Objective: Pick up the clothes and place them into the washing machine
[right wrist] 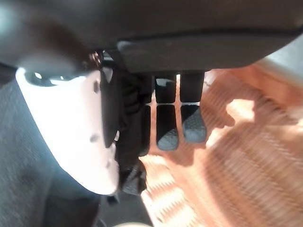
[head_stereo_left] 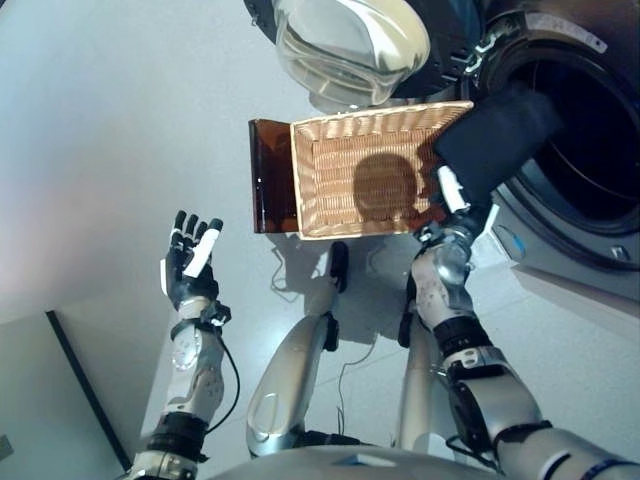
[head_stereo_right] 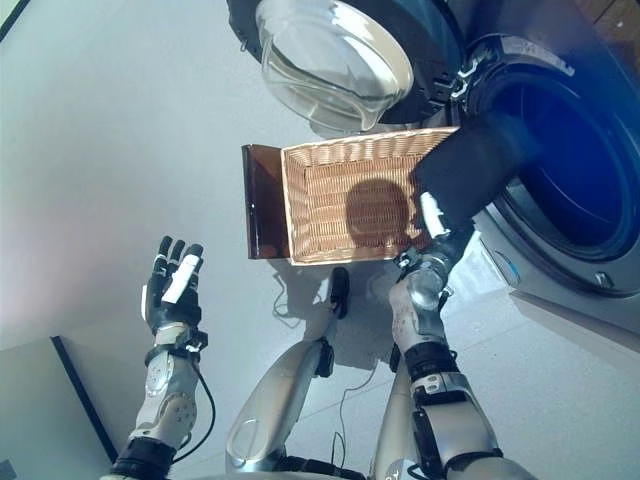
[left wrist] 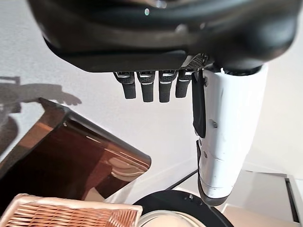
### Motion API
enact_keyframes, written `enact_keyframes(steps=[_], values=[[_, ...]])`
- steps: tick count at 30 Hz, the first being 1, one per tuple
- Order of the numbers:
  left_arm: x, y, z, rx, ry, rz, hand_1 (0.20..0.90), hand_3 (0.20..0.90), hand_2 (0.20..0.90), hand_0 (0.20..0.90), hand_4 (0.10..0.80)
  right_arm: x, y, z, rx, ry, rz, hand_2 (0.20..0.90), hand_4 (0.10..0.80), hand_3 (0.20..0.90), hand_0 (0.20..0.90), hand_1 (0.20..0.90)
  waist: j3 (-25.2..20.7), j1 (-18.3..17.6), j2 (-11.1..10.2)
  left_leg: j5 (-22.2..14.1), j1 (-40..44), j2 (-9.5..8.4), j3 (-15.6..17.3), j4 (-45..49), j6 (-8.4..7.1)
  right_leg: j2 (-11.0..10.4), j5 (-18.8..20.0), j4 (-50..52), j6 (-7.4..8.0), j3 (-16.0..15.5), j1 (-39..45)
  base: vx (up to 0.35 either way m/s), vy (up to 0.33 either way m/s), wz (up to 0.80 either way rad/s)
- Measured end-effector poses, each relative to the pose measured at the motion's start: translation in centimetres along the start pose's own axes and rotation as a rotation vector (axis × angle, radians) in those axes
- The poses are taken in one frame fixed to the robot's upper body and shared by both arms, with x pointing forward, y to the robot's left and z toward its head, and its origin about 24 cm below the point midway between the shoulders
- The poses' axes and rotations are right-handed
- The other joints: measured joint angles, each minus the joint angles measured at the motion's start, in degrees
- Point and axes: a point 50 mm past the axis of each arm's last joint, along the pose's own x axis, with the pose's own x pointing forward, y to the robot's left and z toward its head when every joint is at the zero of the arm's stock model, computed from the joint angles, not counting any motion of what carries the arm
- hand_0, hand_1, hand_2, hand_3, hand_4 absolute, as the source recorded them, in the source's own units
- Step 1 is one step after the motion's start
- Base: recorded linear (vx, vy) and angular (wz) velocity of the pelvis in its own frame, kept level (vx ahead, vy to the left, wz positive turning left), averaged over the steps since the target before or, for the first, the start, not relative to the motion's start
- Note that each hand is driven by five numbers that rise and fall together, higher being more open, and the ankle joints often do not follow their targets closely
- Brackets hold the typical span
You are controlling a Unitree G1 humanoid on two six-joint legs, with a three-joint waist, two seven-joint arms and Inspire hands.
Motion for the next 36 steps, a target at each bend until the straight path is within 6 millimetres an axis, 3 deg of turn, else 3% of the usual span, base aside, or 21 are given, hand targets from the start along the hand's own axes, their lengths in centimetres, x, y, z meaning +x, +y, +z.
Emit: enact_keyframes(steps=[4,11,21,30,36], values=[[-0.4,0.4,-0.4,-0.009,0.024,0.01,0.9,0.9,0.9,0.9,0.8,-0.1,-0.2,0.1,0.173,0.031,-0.047,0.2,0.3,0.2,0.2,0.2,-0.12,-1.04,0.17,-0.01,0.2,0.04,0.16,-0.36,0.0,-0.14,0.0,0.02,0.01,0.09,-0.01,0.0,0.0,0.0],[-0.5,0.2,-0.6,-0.021,0.036,-0.013,0.9,0.9,0.9,0.9,0.8,0.8,-1.2,1.4,0.228,-0.012,-0.082,0.2,0.3,0.2,0.2,0.2,-0.53,-1.09,0.75,-0.16,1.04,0.03,1.04,-0.85,-0.01,-0.1,-0.04,0.24,0.01,0.81,0.01,0.008,-0.011,-0.06],[-1.0,0.6,-0.9,-0.015,0.05,-0.016,0.9,0.9,0.9,0.9,0.8,4.3,-5.3,6.2,0.178,-0.159,-0.224,0.2,0.3,0.2,0.2,0.2,-1.75,-1.07,2.45,-0.26,1.0,0.0,1.22,-1.07,0.11,-0.1,-0.09,0.16,0.03,0.97,-0.15,0.0,0.0,0.0],[-1.0,0.6,-0.9,-0.015,0.05,-0.021,0.9,0.9,0.9,0.9,0.8,5.7,-5.4,7.6,0.117,-0.154,-0.239,0.2,0.3,0.2,0.2,0.2,-1.88,-1.0,2.64,-0.25,0.99,-0.09,1.25,-1.33,0.09,-0.14,-0.14,0.07,0.06,0.98,-0.23,0.0,0.0,0.0],[-1.0,0.6,-0.9,-0.013,0.052,-0.04,0.9,0.9,0.9,0.9,0.8,8.3,-4.1,12.3,0.068,-0.218,-0.257,0.2,0.3,0.2,0.2,0.2,-1.91,-0.79,2.68,-0.21,0.99,-0.27,1.24,-1.45,0.1,-0.33,-0.21,0.02,0.21,0.99,-0.25,0.0,0.0,0.0]])
